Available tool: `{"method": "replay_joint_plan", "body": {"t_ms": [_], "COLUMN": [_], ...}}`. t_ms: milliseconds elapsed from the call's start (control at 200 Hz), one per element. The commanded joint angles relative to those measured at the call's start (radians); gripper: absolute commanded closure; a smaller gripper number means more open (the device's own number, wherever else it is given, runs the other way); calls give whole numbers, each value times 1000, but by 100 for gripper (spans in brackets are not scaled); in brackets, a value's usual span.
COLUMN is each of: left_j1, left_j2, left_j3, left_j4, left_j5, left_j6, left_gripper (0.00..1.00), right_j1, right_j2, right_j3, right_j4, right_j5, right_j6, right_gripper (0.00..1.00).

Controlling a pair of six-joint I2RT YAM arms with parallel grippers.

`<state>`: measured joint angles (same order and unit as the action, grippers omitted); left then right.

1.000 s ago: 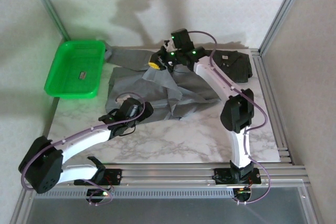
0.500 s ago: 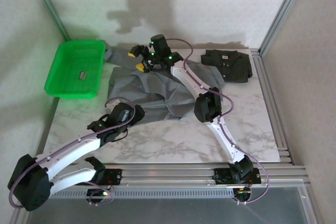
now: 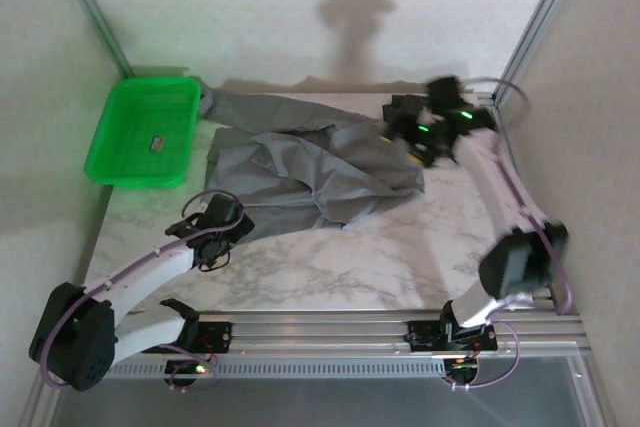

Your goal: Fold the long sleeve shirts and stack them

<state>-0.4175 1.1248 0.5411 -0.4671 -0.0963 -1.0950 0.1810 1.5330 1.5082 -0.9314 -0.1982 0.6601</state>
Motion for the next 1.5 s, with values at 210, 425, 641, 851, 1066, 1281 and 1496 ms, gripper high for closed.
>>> {"method": "replay_joint_plan", "body": {"t_ms": [210, 425, 641, 851, 1066, 1281, 1496], "left_j1": [76, 118, 132, 132, 132, 132, 132], "left_j2": [131, 179, 216, 200, 176, 182, 177], "left_j3": [-23, -36, -69, -89, -116, -131, -138], "left_j4": [140, 181, 223, 232, 252, 265, 261], "left_j5": [22, 3, -11, -5, 4, 9, 1], "left_j6": [25, 38, 24, 20, 10, 11, 6], "left_gripper": [0, 2, 4, 6, 7, 7, 8], "right_j1": [-144, -156, -165, -163, -163, -160, -157], "right_j2": [144, 285, 302, 368, 315, 357, 449], "right_j3": [-341, -256, -205, -166, -212, -184, -142], "right_j4": [206, 263, 267, 183, 136, 140, 159], "right_j5": [-65, -94, -129, -190, -212, -227, -222], "right_j6": [-164, -119, -43, 26, 42, 63, 94], "right_gripper": [35, 38, 38, 44, 44, 44, 52]}}
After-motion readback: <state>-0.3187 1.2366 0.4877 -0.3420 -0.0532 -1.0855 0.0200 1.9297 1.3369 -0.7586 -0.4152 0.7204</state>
